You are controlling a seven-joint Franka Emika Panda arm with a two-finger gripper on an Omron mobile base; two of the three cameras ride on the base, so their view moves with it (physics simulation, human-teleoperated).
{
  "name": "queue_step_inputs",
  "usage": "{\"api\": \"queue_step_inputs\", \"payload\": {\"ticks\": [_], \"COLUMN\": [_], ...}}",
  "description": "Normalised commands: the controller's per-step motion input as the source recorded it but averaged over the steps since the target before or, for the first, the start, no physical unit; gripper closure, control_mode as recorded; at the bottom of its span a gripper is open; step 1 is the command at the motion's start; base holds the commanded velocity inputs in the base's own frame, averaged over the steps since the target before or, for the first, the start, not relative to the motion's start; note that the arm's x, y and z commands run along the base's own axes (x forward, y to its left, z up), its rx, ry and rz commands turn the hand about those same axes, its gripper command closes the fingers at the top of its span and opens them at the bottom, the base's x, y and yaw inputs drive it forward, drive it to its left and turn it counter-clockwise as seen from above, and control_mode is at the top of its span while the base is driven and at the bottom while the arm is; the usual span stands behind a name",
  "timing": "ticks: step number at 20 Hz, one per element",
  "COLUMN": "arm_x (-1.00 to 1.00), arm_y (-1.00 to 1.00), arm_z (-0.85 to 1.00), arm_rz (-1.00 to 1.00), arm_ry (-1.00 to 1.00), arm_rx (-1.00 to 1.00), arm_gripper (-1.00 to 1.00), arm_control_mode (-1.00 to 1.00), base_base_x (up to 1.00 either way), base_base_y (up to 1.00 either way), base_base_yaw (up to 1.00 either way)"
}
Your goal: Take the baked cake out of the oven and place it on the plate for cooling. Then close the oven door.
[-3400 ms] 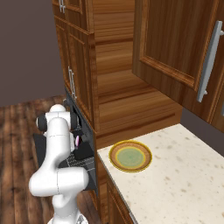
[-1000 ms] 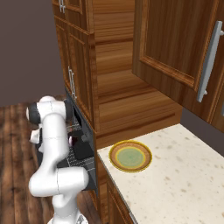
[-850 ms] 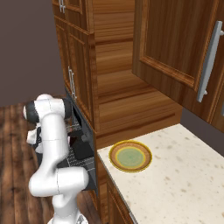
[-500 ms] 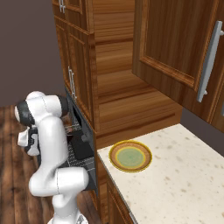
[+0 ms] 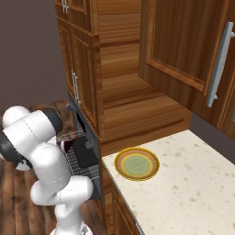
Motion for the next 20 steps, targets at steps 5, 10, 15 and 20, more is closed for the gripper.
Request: {"api": "queue_step_inputs", "payload": {"ticks": [5, 10, 15, 20], "arm_x": [-0.67, -0.50, -0.26, -0.15], "arm_y": [-0.54, -0.65, -0.75, -0.84], "arm_z": [0.81, 0.76, 0.52, 0.25], "arm_rz": [0.00, 0.00, 0.00, 0.00], "arm_ry": [-0.01, -0.01, 0.00, 0.00], "arm_rx": [0.00, 0.00, 0.00, 0.00], "arm_gripper": [1.00, 1.00, 1.00, 1.00], "arm_control_mode": [-1.00, -1.00, -1.00, -1.00], "base_base_x": [0.00, 0.00, 0.00, 0.00], "base_base_y": [0.00, 0.00, 0.00, 0.00], "base_base_yaw": [0.00, 0.00, 0.00, 0.00]}}
